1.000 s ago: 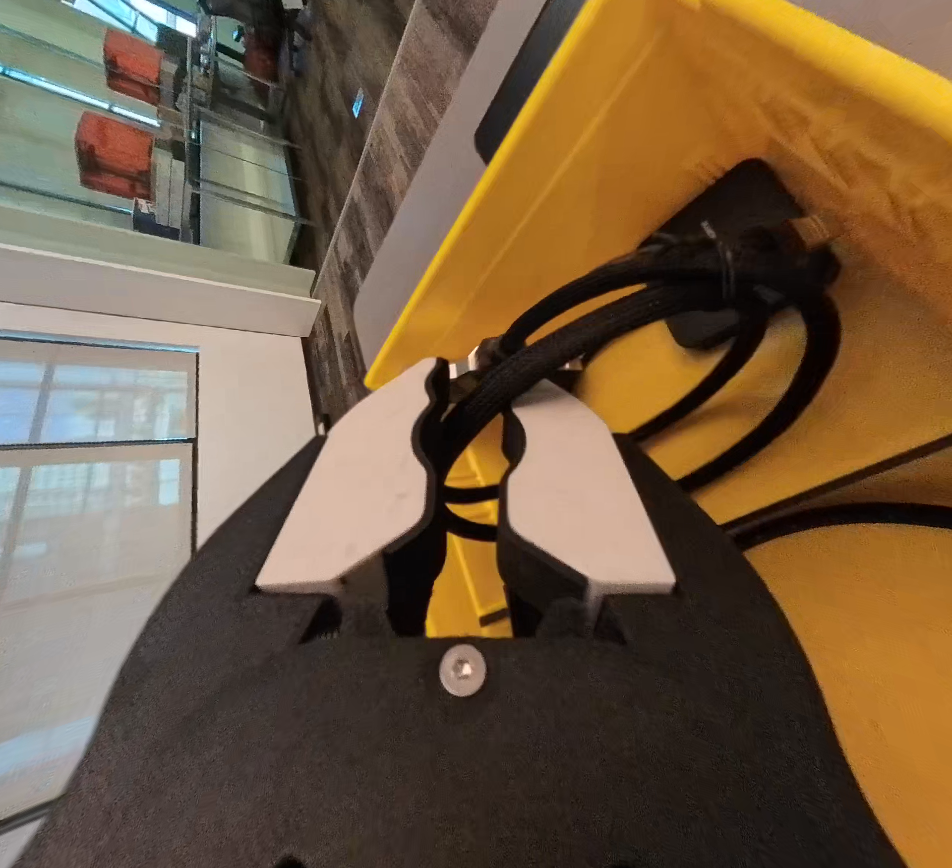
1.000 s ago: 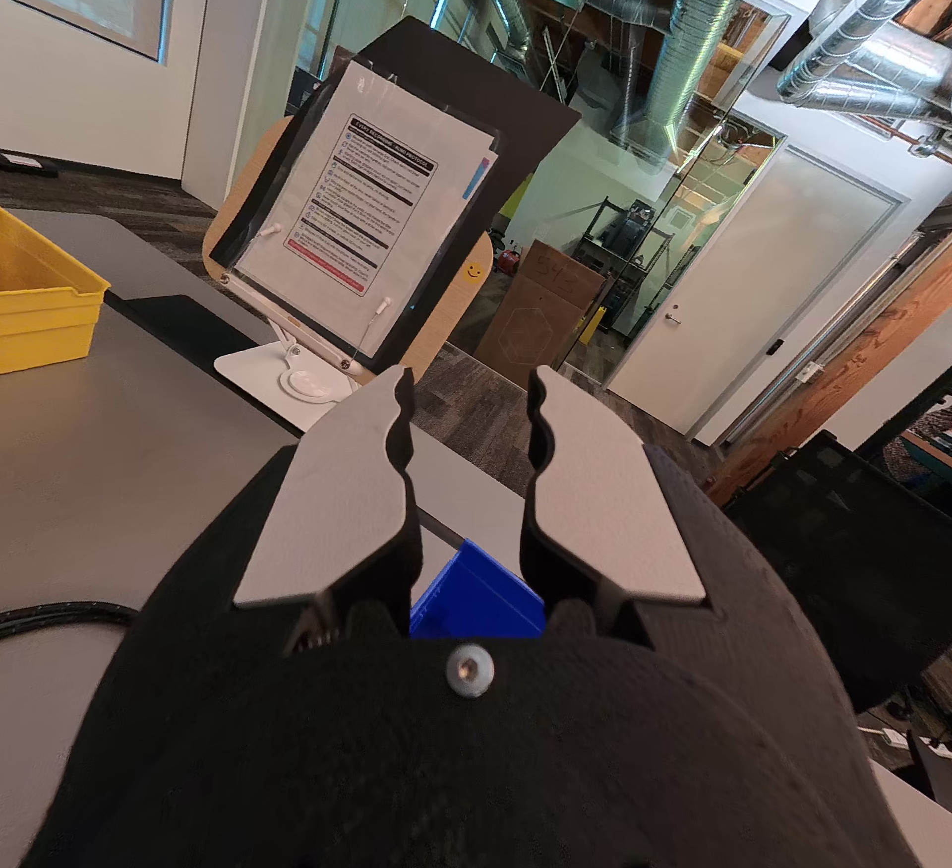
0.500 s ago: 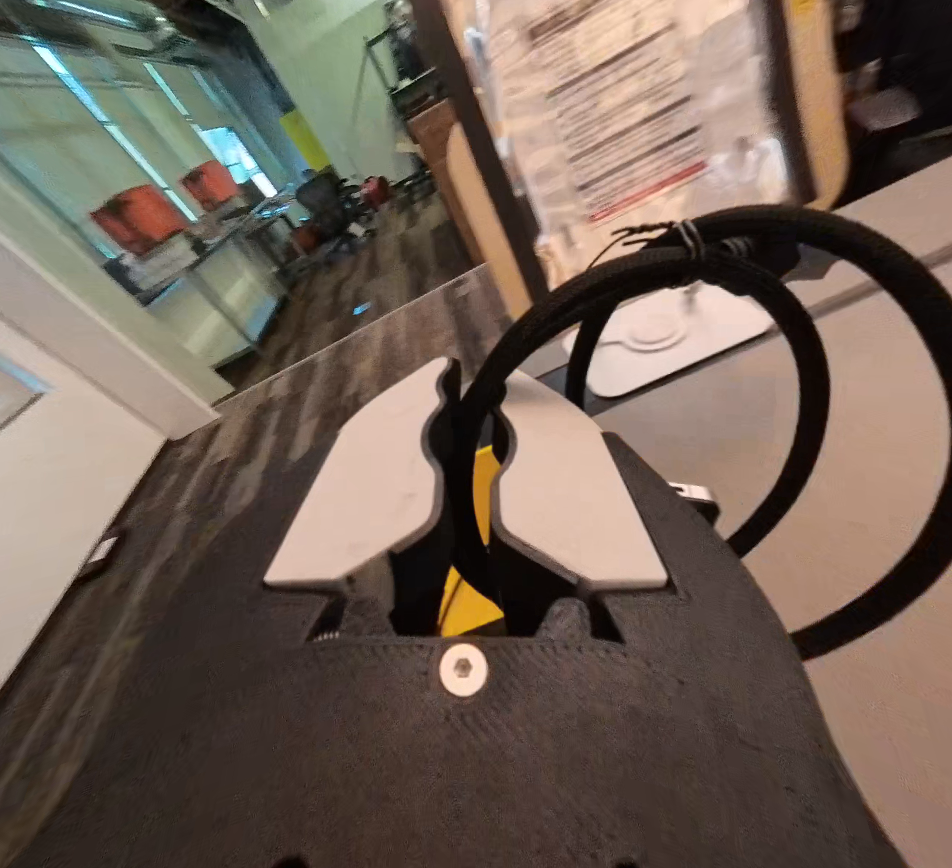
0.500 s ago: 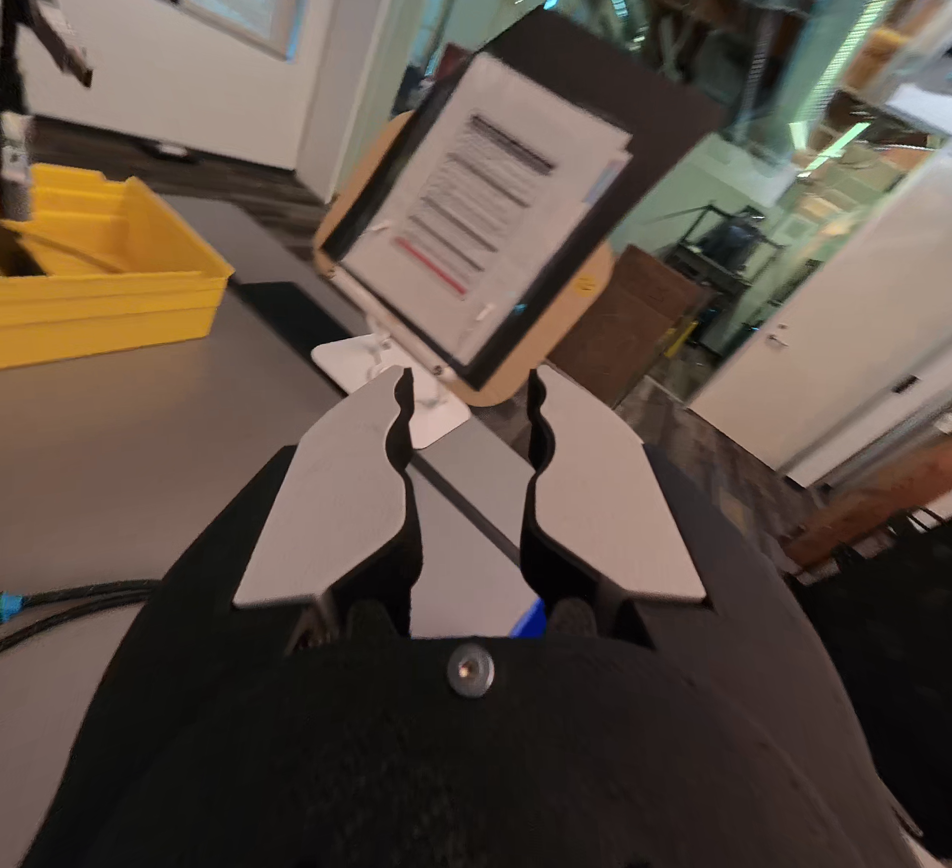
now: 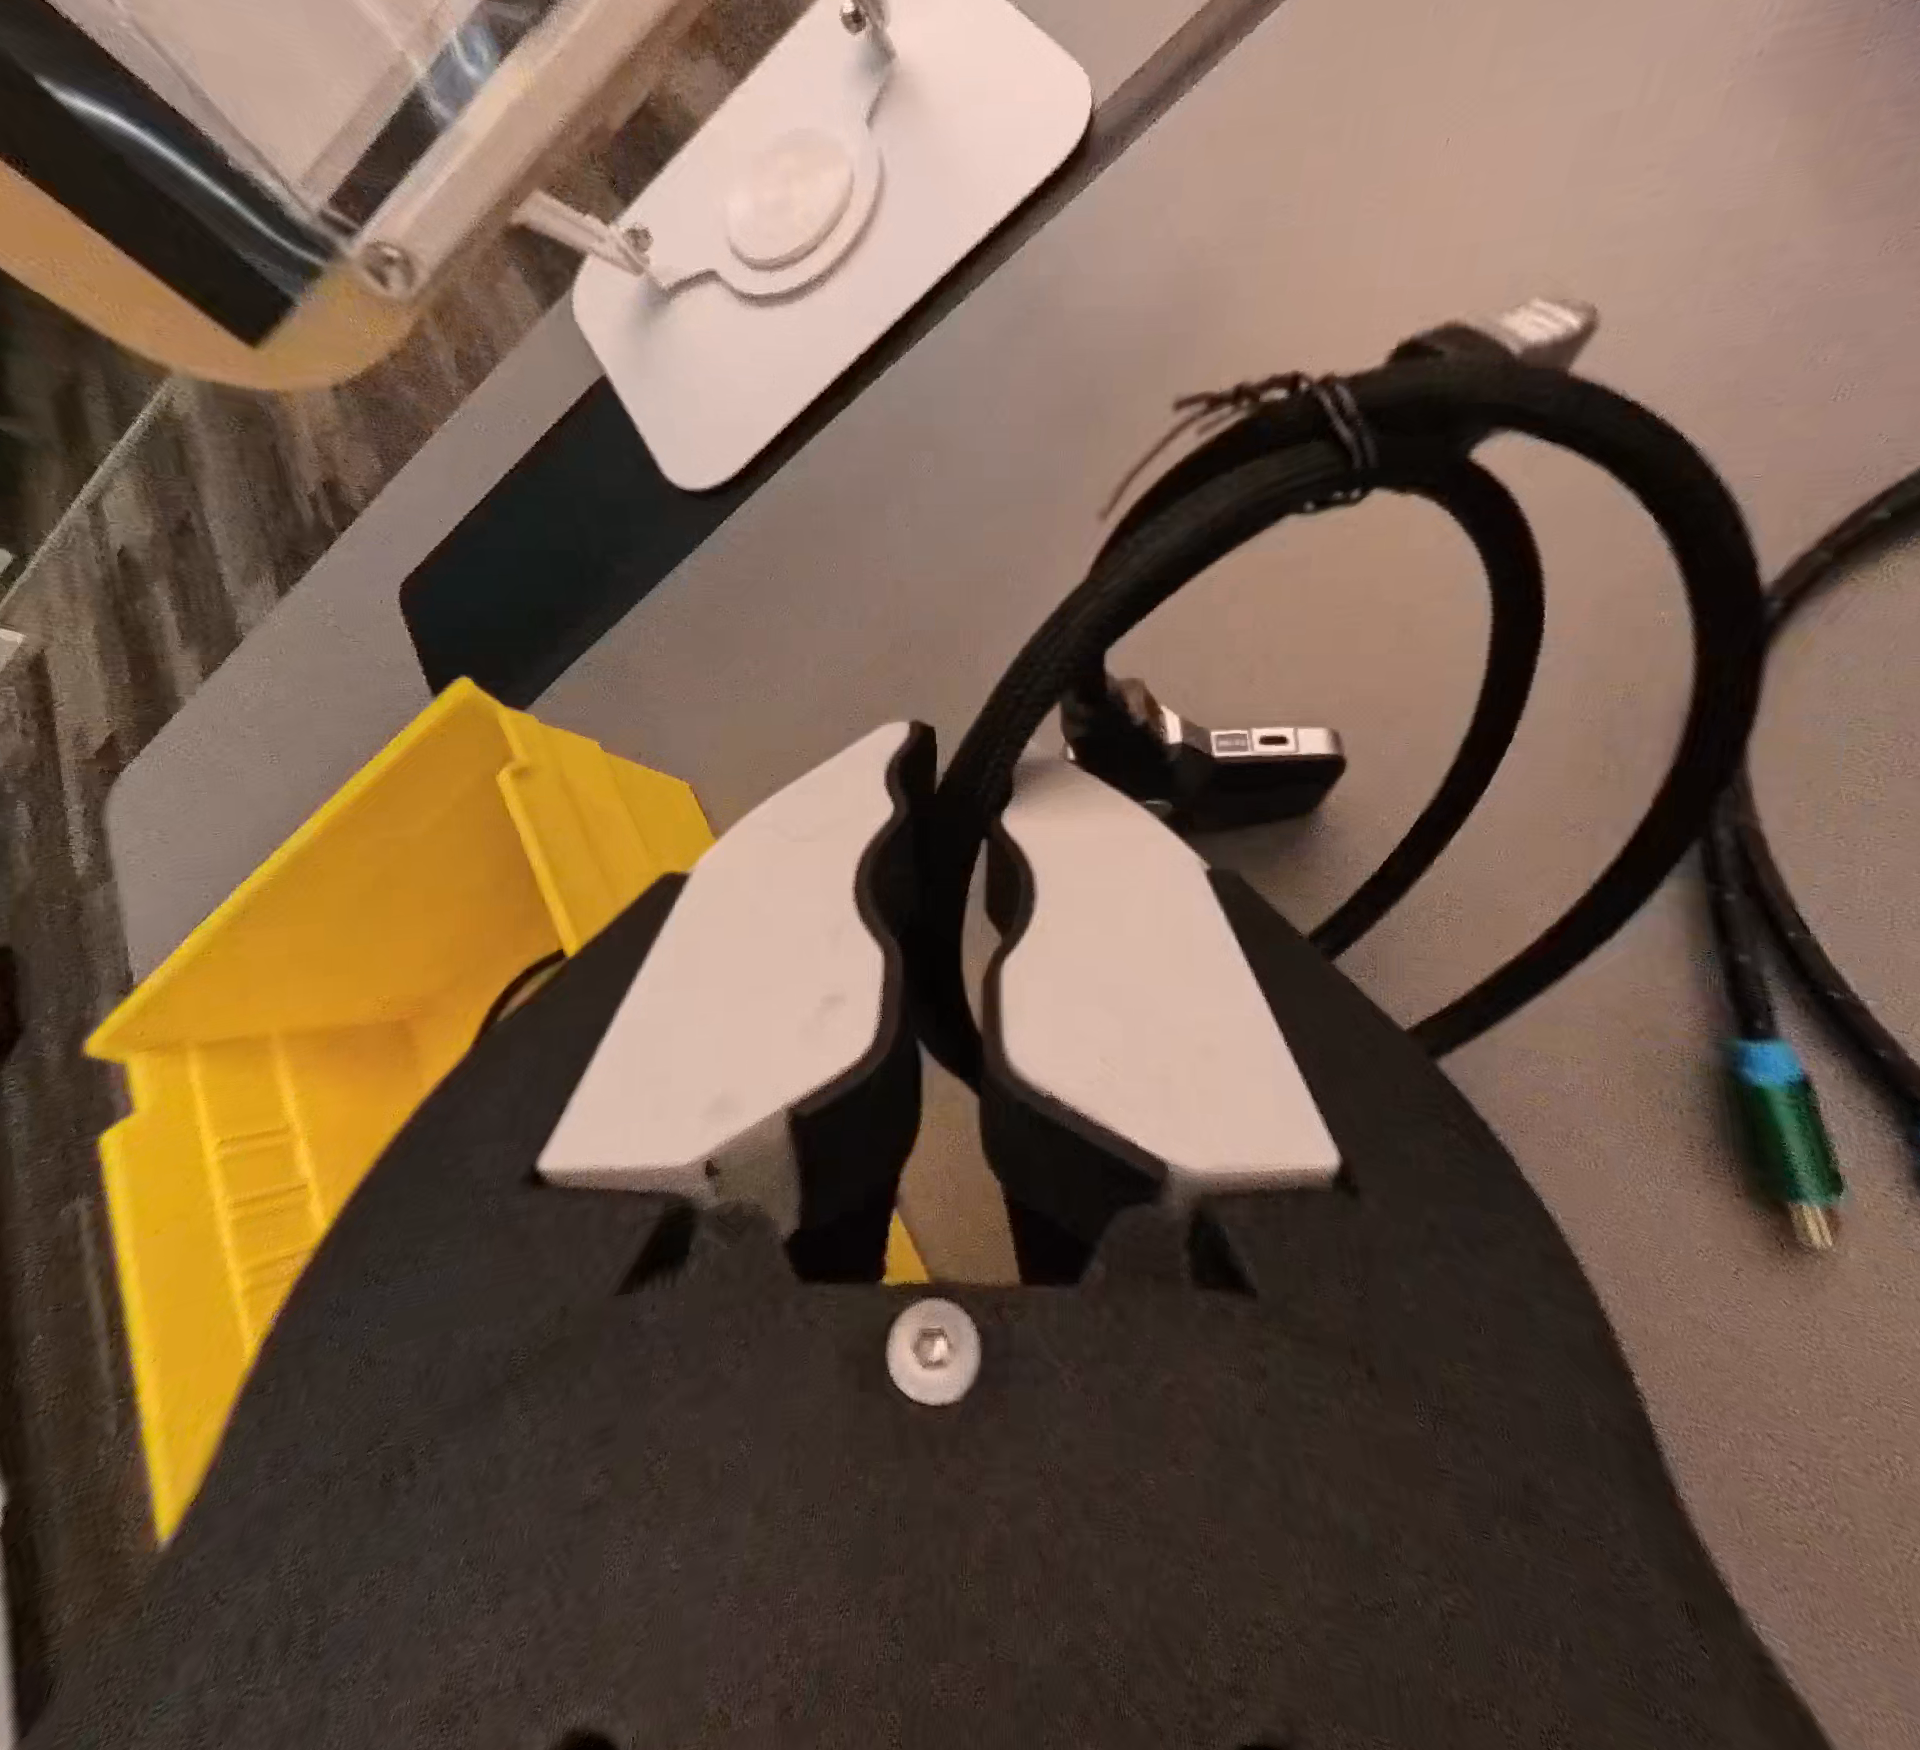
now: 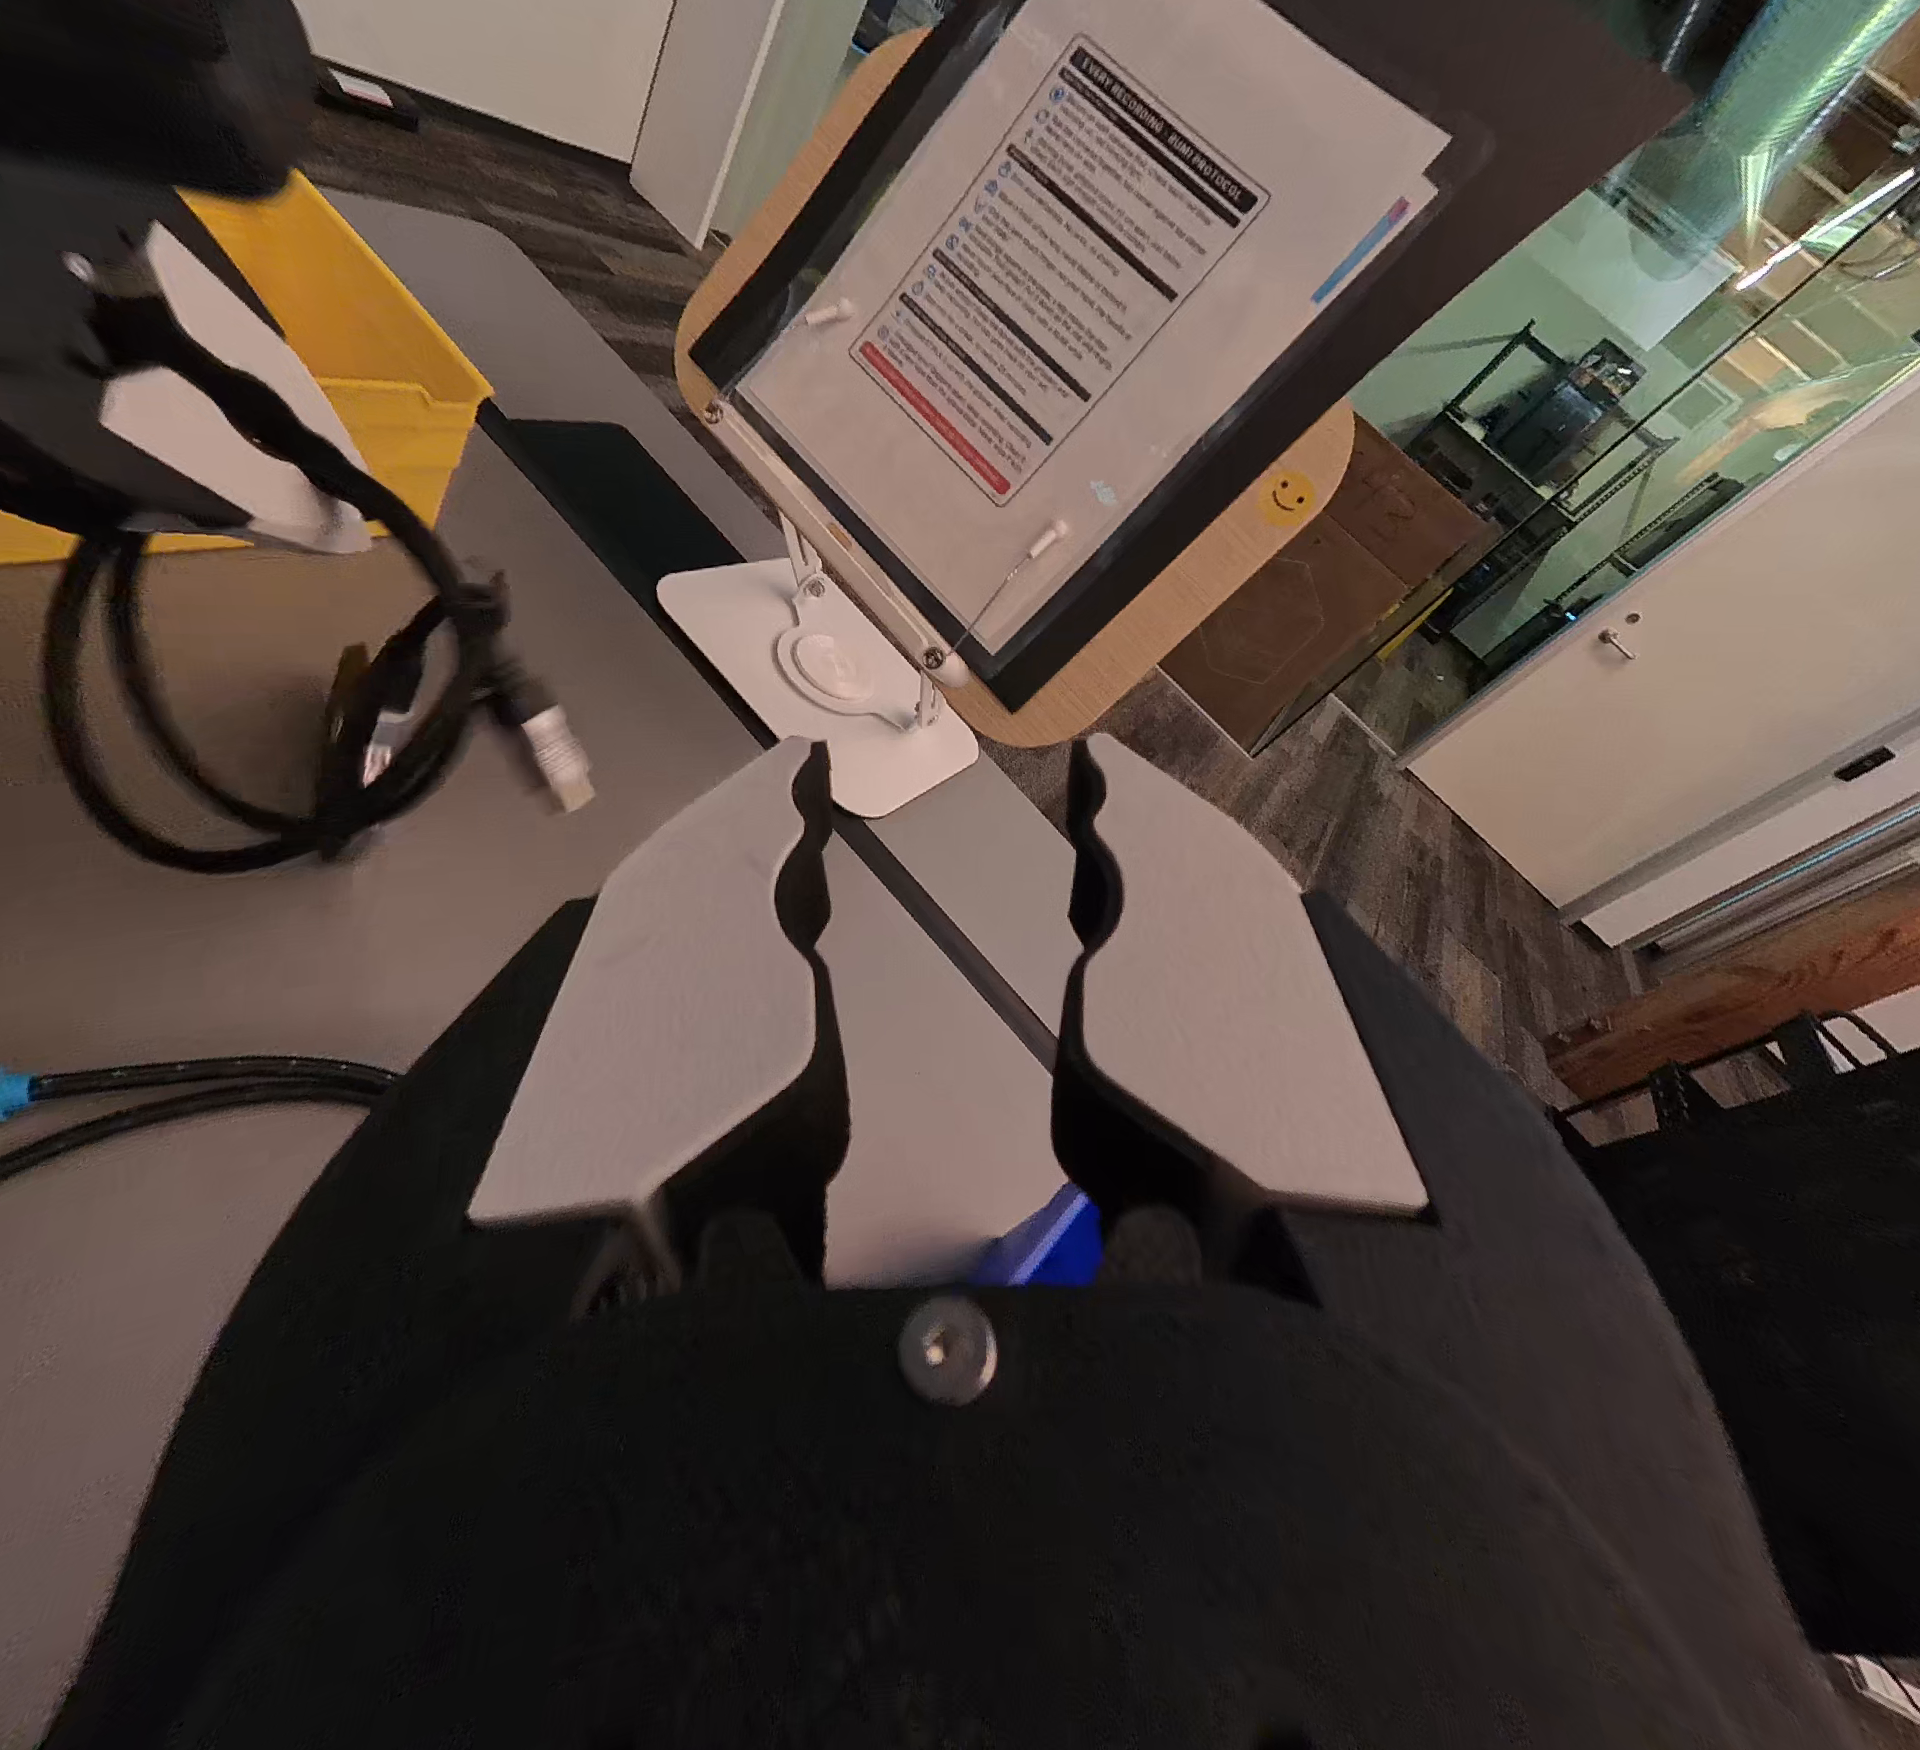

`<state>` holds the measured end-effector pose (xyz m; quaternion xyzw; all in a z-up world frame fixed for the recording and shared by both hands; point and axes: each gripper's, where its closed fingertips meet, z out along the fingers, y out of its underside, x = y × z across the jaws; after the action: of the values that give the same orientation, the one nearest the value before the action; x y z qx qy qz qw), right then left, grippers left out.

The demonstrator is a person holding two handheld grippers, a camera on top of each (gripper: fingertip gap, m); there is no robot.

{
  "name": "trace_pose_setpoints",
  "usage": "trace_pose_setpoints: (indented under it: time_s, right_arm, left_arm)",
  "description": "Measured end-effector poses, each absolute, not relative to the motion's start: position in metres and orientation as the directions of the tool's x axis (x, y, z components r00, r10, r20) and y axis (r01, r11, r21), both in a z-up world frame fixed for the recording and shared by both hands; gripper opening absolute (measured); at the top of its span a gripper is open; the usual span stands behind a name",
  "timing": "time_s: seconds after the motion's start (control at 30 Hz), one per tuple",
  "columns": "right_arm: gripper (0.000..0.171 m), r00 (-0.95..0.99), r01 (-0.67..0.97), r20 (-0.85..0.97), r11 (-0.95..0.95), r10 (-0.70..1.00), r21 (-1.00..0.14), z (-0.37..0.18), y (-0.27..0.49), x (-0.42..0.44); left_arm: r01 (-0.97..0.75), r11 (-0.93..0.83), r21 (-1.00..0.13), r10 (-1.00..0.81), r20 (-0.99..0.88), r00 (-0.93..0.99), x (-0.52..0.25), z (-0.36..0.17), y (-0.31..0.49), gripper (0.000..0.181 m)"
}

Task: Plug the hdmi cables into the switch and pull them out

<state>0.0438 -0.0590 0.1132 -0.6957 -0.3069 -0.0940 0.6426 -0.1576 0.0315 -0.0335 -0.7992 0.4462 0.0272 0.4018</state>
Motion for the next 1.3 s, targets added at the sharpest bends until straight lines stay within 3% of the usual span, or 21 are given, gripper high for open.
trace_pose_setpoints:
  time_s: [0.4, 0.53, 0.6, 0.8, 0.9, 1.0, 1.1, 1.3]
  right_arm:
    - [0.045, 0.743, 0.624, 0.577, -0.041, 0.34, -0.78, 0.089, -0.043, 0.028]
    - [0.045, 0.725, 0.651, 0.596, -0.064, 0.345, -0.756, 0.079, -0.038, 0.022]
    - [0.045, 0.721, 0.659, 0.602, -0.072, 0.345, -0.748, 0.076, -0.035, 0.021]
    - [0.045, 0.725, 0.66, 0.599, -0.096, 0.34, -0.745, 0.071, -0.033, 0.026]
    - [0.045, 0.73, 0.655, 0.595, -0.097, 0.338, -0.749, 0.072, -0.034, 0.028]
    - [0.045, 0.724, 0.66, 0.599, -0.093, 0.342, -0.745, 0.072, -0.034, 0.026]
    - [0.045, 0.707, 0.666, 0.601, -0.065, 0.373, -0.743, 0.072, -0.037, 0.017]
    - [0.046, 0.449, 0.629, 0.571, 0.21, 0.687, -0.748, 0.061, -0.083, -0.066]
  left_arm:
    - [-0.753, -0.484, -0.447, -0.547, -0.517, 0.658, -0.189, -0.077, 0.058, 0.009]
    - [-0.807, -0.507, -0.303, -0.555, -0.601, 0.574, -0.199, -0.091, 0.057, 0.021]
    - [-0.817, -0.504, -0.28, -0.556, -0.619, 0.555, -0.198, -0.095, 0.062, 0.018]
    - [-0.787, -0.552, -0.275, -0.609, -0.512, 0.606, -0.189, -0.106, 0.052, 0.006]
    - [-0.799, -0.575, -0.173, -0.674, -0.454, 0.583, -0.19, -0.127, 0.038, 0.005]
    - [-0.815, -0.577, -0.053, -0.706, -0.469, 0.531, -0.2, -0.144, 0.033, 0.011]
    - [-0.832, -0.552, -0.055, -0.712, -0.489, 0.505, -0.2, -0.142, 0.033, 0.013]
    - [-0.813, -0.575, -0.087, -0.726, -0.403, 0.557, -0.209, -0.121, 0.02, 0.049]
